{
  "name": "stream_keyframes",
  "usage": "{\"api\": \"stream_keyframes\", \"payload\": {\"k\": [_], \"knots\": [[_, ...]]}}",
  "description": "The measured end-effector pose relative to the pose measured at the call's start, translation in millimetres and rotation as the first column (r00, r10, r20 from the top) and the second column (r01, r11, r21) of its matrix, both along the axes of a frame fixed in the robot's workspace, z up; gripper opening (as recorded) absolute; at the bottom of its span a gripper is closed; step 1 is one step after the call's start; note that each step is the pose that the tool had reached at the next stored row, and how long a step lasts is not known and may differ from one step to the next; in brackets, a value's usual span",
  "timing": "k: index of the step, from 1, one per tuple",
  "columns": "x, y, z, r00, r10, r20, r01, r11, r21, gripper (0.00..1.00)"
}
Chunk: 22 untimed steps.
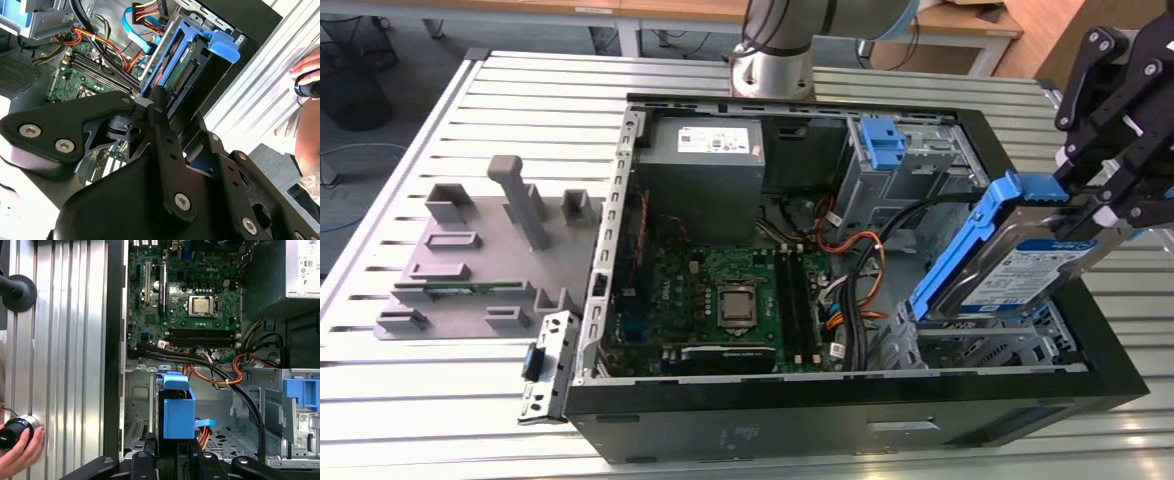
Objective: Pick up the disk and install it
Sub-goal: 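Pick up the disk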
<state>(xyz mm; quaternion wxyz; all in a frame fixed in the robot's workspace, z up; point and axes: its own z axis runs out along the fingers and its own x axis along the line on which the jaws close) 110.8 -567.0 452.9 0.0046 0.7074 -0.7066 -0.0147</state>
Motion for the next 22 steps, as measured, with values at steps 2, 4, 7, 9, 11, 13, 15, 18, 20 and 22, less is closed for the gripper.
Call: {"api": "stream_keyframes", "payload": {"k": [2,4,7,9,11,13,15,18,20,22], "knots": [[0.0,0.0,0.0,1.0,0.0,0.0001,0.0,1.0,-0.0002,0.35],[-0.1,-0.2,-0.2,1.0,0.0,0.0001,0.0,1.0,0.0,0.35],[-0.1,-0.6,-0.2,1.0,0.0,0.0001,0.0,1.0,0.0001,0.35],[0.0,-0.6,-0.2,1.0,0.0,0.0005,0.0,1.0,0.0001,0.35],[0.0,-0.6,-0.6,1.0,0.0,0.0012,0.0,1.0,0.0001,0.35],[-0.1,-0.6,-0.9,1.0,0.0,0.0016,0.0,1.0,0.0001,0.35],[0.0,-0.6,-1.4,1.0,0.0,0.0018,0.0,1.0,0.0001,0.35],[0.0,-0.6,-2.8,1.0,0.0,0.0024,0.0,1.0,0.0001,0.35],[-0.1,-0.6,-2.9,1.0,0.0,0.0024,0.0,1.0,0.0,0.35],[-0.1,-0.6,-2.9,1.0,0.0,0.0024,0.0,1.0,0.0,0.35]]}}
